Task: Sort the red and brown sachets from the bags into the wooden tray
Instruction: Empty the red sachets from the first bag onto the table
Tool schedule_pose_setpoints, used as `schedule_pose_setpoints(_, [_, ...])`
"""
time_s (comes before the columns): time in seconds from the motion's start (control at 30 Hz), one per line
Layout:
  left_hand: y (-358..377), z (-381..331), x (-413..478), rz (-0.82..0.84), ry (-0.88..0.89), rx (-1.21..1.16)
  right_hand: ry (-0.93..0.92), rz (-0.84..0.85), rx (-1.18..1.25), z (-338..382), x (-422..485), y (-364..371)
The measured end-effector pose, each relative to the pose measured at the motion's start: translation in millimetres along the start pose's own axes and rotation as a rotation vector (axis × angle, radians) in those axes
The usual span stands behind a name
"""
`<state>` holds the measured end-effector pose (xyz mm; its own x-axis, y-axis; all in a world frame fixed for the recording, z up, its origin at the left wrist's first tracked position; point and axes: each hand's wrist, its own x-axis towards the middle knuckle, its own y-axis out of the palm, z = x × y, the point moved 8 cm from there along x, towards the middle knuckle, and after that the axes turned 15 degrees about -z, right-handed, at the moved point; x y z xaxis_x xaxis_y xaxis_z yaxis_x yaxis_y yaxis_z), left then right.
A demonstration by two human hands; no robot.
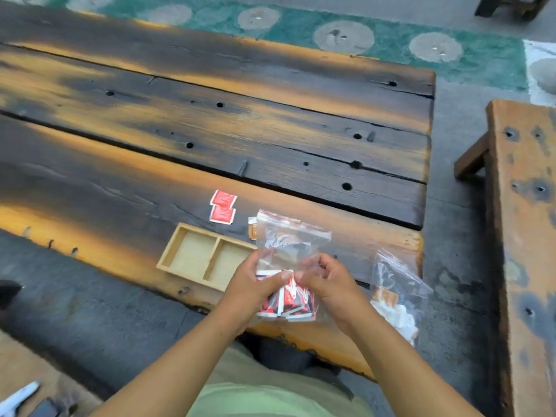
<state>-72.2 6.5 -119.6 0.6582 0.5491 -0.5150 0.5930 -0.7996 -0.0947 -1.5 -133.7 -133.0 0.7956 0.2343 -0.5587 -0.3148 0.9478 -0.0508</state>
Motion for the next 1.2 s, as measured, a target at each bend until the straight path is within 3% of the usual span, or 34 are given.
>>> schedule_pose_setpoints(0.17, [-52.5, -9.2, 23.6, -0.013, 0.082, -0.039, 0.056, 0.002, 0.083, -7.0, -3.8, 60.2])
schedule_pose_setpoints(0.37, [-118.4, -1.4, 72.1, 0.068, -0.026, -0.146, 0.058, -0.036, 0.125, -11.7, -12.0, 145.8])
schedule_pose_setpoints(0.6, [-185.9, -6.9, 98.0, 0.064, -0.017, -0.03, 0.012, -0.137, -0.005, -10.6, -25.5, 219.4])
schedule_pose_setpoints(0.83, [-215.8, -18.2, 113.9, 0.114, 0.071, 0.123, 0.095, -0.204, 0.056, 0.9, -8.6, 227.1])
schedule_pose_setpoints(1.03, [-214.4, -29.1, 119.3, 0.187, 0.135, 0.282, -0.032, -0.301, 0.083, 44.4, 19.6, 202.8])
schedule_pose_setpoints(1.2, [-195.1, -31.7, 112.8, 0.332, 0.164, 0.391, -0.302, -0.18, -0.225, 83.3, 31.7, 195.6])
